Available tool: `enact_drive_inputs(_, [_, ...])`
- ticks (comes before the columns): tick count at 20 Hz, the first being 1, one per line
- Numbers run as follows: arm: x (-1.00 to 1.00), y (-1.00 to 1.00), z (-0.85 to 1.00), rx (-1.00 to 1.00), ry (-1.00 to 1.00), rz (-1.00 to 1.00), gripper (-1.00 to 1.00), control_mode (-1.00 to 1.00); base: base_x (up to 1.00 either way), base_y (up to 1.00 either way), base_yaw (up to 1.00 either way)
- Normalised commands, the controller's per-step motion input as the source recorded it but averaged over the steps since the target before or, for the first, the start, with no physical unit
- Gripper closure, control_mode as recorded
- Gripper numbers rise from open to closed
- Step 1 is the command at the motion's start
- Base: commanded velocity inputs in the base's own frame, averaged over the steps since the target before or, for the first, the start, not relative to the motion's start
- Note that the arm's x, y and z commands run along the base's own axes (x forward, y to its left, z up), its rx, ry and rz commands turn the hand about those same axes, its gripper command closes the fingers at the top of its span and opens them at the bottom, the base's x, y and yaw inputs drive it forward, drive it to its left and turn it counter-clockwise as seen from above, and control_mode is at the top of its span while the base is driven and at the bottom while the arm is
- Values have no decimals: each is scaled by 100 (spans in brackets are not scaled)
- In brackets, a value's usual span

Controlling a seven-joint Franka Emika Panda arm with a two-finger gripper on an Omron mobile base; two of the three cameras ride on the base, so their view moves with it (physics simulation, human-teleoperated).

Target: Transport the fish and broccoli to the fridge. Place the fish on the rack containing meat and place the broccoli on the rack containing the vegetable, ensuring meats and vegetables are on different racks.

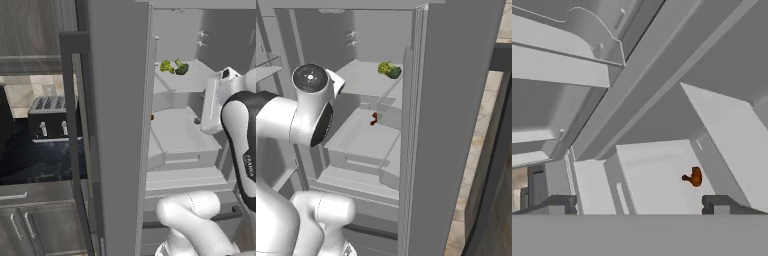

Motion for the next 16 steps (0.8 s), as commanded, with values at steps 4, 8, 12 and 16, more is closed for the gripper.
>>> enact_drive_inputs(4, [-38,10,-4,-8,7,0,-100,-100,0,0,0])
enact_drive_inputs(8, [-54,1,0,-4,3,0,-100,-100,0,0,0])
enact_drive_inputs(12, [-74,0,0,-3,0,0,-100,-100,0,0,0])
enact_drive_inputs(16, [-84,0,0,-3,0,0,-100,-100,0,0,0])
